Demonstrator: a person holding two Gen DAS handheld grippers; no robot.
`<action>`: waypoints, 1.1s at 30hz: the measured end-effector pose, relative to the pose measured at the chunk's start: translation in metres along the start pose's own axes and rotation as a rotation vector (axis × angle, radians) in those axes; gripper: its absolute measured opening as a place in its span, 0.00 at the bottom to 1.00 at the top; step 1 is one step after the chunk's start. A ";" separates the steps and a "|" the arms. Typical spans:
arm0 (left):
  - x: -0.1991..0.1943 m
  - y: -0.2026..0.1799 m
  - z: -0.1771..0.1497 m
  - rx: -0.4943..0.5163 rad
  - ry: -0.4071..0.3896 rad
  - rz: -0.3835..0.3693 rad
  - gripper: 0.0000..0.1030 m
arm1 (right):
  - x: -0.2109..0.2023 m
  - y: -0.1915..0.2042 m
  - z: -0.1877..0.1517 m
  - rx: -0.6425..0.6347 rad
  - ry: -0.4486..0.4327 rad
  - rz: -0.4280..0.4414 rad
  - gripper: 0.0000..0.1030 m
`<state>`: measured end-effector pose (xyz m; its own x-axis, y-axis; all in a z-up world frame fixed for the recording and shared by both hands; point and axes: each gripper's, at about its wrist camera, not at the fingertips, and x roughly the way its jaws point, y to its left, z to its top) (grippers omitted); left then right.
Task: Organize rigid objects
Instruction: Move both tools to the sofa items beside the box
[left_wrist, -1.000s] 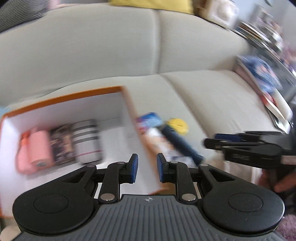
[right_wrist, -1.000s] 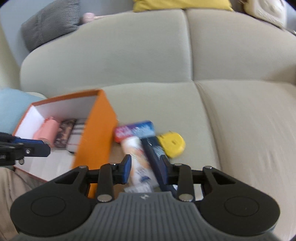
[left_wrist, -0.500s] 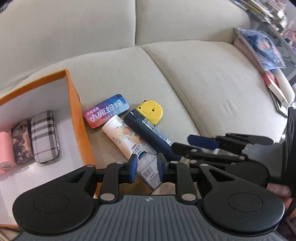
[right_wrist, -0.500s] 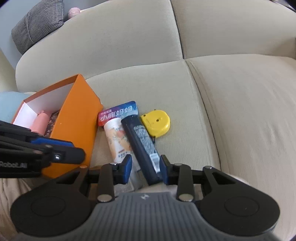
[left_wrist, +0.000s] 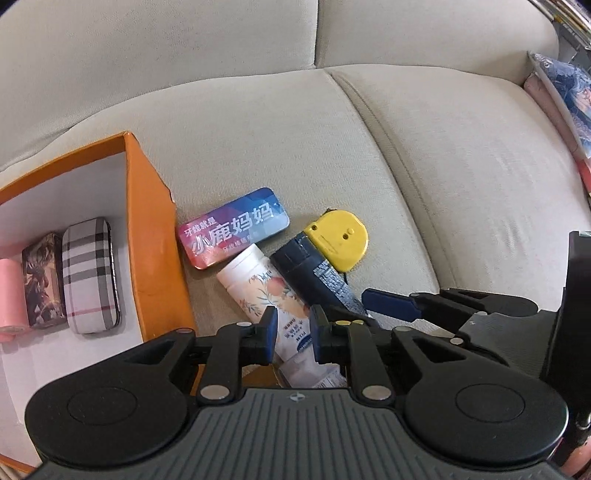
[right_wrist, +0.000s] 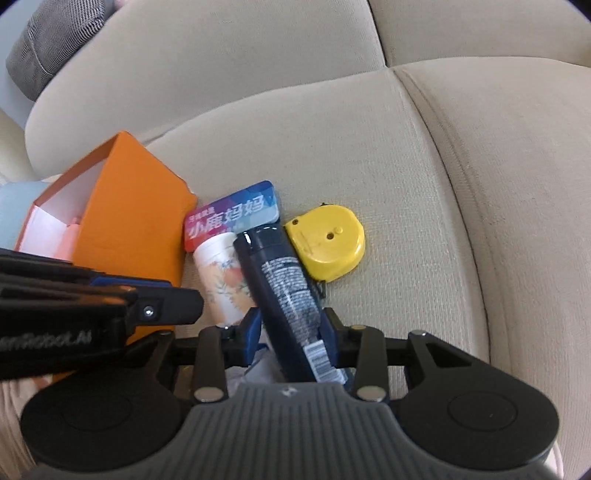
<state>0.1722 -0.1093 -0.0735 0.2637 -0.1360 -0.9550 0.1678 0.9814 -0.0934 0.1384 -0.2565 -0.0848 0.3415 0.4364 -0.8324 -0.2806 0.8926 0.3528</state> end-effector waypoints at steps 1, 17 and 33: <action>0.001 0.000 0.001 0.001 0.003 0.006 0.20 | 0.002 0.000 0.001 -0.002 0.006 0.000 0.42; 0.022 -0.002 0.015 -0.116 0.073 0.060 0.34 | -0.009 -0.054 -0.008 0.335 -0.055 0.011 0.39; 0.063 0.010 0.001 -0.192 0.079 0.104 0.54 | -0.003 -0.066 -0.007 0.410 -0.053 0.087 0.38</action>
<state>0.1915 -0.1079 -0.1344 0.1942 -0.0289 -0.9805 -0.0422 0.9984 -0.0378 0.1493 -0.3176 -0.1086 0.3810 0.5078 -0.7727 0.0662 0.8186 0.5706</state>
